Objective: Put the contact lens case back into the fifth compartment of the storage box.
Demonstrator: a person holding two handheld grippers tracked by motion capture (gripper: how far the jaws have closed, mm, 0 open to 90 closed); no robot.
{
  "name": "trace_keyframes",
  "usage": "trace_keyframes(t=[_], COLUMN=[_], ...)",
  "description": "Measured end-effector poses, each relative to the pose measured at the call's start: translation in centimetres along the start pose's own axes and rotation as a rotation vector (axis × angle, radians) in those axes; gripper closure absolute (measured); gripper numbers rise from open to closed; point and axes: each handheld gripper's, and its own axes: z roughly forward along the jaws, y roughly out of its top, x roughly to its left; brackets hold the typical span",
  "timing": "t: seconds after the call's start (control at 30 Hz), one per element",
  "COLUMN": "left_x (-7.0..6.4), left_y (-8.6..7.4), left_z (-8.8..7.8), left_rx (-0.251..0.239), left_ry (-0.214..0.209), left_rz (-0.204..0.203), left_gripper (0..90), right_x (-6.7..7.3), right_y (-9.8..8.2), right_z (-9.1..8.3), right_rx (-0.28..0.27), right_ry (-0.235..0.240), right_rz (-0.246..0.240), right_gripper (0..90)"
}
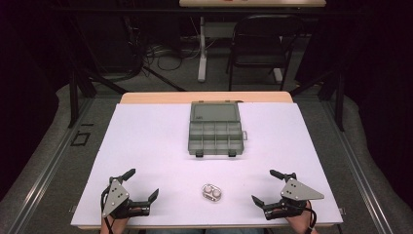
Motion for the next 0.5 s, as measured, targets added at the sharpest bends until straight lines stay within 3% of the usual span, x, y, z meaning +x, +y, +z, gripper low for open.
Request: trace_keyframes(t=[0.5], left_x=[0.01], left_y=[-0.01], left_z=[-0.11], left_rx=[-0.003], left_ry=[0.001], left_rz=[0.000], left_gripper=[0.0], right_x=[0.66], right_y=[0.81], right_z=[0.83], right_rx=[0.010], right_ry=[-0.006], right_rz=[0.024], right_gripper=[0.0])
